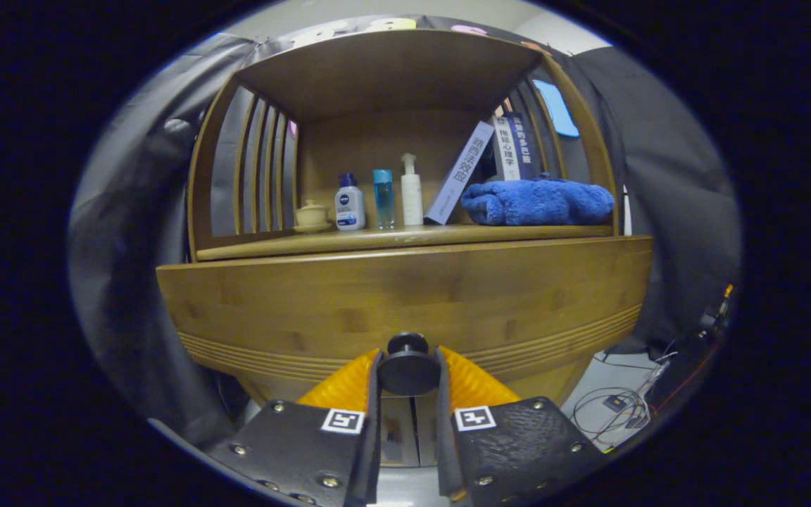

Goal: Pull open the drawer, take out the items inside it, and place them on the countertop above the cabinet.

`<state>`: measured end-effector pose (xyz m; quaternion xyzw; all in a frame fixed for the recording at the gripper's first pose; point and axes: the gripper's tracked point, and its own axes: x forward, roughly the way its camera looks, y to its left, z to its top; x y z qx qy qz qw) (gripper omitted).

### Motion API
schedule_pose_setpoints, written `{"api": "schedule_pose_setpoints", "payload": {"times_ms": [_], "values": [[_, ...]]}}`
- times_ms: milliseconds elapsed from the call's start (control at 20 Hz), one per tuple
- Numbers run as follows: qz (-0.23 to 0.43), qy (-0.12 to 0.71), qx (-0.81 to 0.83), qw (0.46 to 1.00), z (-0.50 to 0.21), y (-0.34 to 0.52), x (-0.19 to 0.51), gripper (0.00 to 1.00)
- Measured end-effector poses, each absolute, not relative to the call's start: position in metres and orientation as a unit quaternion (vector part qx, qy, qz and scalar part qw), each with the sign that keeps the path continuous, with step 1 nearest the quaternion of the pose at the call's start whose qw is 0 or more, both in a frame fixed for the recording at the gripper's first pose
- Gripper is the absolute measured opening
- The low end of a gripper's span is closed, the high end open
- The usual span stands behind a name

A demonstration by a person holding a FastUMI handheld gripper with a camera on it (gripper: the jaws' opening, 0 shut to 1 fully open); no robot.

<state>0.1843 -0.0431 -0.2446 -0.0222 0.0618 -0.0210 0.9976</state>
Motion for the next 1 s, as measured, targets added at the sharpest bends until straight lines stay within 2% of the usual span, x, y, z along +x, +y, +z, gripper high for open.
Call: {"api": "schedule_pose_setpoints", "payload": {"times_ms": [600, 950, 1000], "values": [[-0.019, 0.078, -0.016, 0.997, -0.253, -0.050, 0.054, 0.32], [-0.017, 0.058, -0.050, 0.997, -0.257, -0.054, 0.041, 0.32], [-0.011, 0.059, -0.050, 0.997, -0.257, -0.053, 0.040, 0.38]]}}
